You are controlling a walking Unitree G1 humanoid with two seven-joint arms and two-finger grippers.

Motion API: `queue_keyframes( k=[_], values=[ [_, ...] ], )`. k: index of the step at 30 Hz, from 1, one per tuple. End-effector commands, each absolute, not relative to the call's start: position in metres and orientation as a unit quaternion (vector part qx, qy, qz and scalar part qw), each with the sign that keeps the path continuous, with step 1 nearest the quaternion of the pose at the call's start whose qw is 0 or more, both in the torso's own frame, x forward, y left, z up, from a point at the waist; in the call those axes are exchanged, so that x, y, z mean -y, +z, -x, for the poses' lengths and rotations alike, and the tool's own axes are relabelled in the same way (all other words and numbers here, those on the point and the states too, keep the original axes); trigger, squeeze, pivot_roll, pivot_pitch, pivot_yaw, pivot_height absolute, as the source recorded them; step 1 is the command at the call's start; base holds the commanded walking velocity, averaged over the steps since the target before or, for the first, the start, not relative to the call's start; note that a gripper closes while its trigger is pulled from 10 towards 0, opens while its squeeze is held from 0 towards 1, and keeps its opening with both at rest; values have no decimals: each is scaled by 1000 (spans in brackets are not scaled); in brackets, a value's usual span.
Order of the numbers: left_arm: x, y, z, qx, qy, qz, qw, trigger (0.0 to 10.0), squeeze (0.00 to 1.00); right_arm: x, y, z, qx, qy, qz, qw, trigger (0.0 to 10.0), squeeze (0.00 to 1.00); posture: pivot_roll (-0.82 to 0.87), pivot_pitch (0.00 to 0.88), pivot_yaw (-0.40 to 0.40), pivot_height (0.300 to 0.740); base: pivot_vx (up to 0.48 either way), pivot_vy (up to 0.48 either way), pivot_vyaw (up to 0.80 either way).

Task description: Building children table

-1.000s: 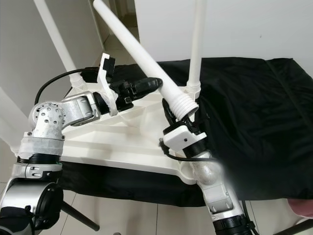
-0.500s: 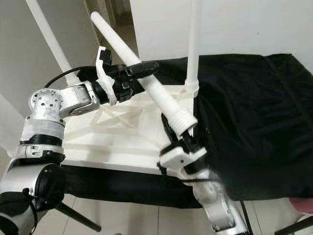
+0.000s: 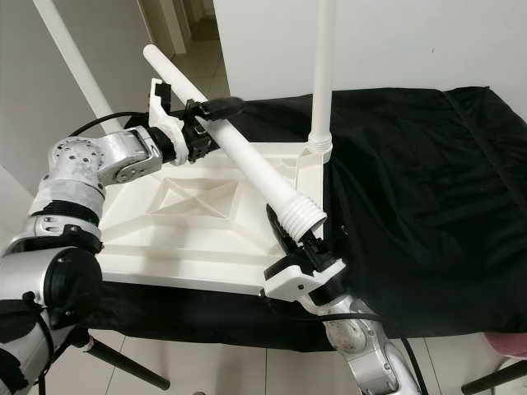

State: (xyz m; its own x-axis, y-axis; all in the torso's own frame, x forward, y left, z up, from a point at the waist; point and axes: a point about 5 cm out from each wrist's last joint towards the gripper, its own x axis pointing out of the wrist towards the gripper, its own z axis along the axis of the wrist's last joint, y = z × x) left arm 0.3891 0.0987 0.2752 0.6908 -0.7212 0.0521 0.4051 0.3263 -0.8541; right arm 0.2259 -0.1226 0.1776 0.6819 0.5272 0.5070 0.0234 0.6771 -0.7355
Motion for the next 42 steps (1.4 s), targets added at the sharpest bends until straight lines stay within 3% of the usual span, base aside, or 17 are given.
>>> queue_keyframes(
  k=[1, 9, 10, 11, 12, 13, 14, 29, 30, 31, 32, 33, 34, 42],
  values=[
    [-106, 272, -392, -176, -334, 456, 806, 0, 0, 120, 178, -223, 382, 152, 369, 833, 10000, 0, -158, 32, 178, 740, 0, 0, 0],
    [-107, 271, -393, -178, -328, 476, 797, 0, 0, 120, 176, -223, 383, 151, 371, 833, 10000, 0, -149, 25, 169, 740, 0, 0, 0],
    [-109, 272, -394, -177, -322, 479, 797, 0, 0, 120, 176, -224, 382, 152, 369, 834, 10000, 129, -142, 27, 169, 740, 0, 0, 0],
    [-109, 272, -394, -177, -322, 479, 797, 0, 0, 120, 176, -224, 382, 152, 369, 834, 10000, 129, -142, 27, 169, 740, 0, 0, 0],
    [-110, 273, -395, -175, -319, 480, 799, 0, 0, 120, 175, -224, 381, 153, 365, 836, 10000, 620, -139, 26, 171, 740, 0, 0, 0],
    [-111, 274, -396, -174, -317, 480, 799, 0, 0, 120, 174, -224, 380, 153, 362, 837, 10000, 620, -137, 26, 172, 740, 0, 0, 0],
    [-112, 275, -396, -173, -317, 480, 800, 0, 0, 121, 173, -224, 378, 152, 358, 840, 10000, 1000, -135, 26, 173, 740, 0, 0, 0],
    [-122, 281, -403, -161, -295, 487, 806, 0, 0, 126, 161, -214, 358, 142, 360, 850, 10000, 1000, -142, 47, 180, 740, 0, 0, 0],
    [-124, 281, -405, -159, -287, 487, 809, 0, 0, 128, 158, -211, 353, 140, 364, 850, 10000, 580, -142, 47, 180, 740, 0, 0, 0],
    [-126, 280, -406, -159, -279, 487, 812, 471, 0, 130, 156, -209, 349, 138, 367, 851, 10000, 0, -146, 52, 181, 740, 0, 0, 0],
    [-126, 280, -406, -159, -279, 487, 812, 471, 0, 130, 156, -209, 349, 138, 367, 851, 10000, 0, -146, 52, 181, 740, 0, 0, 0],
    [-128, 279, -407, -159, -272, 486, 815, 2392, 0, 132, 154, -207, 344, 137, 370, 852, 10000, 0, -146, 52, 181, 740, 0, 0, 0],
    [-128, 278, -408, -159, -268, 485, 817, 10000, 0, 132, 153, -206, 342, 136, 372, 852, 10000, 0, -146, 52, 181, 740, 0, 0, 0],
    [-132, 280, -410, -145, -262, 476, 827, 10000, 0, 140, 148, -199, 323, 125, 368, 863, 10000, 0, -159, 62, 176, 740, 0, 0, 0]
  ],
)
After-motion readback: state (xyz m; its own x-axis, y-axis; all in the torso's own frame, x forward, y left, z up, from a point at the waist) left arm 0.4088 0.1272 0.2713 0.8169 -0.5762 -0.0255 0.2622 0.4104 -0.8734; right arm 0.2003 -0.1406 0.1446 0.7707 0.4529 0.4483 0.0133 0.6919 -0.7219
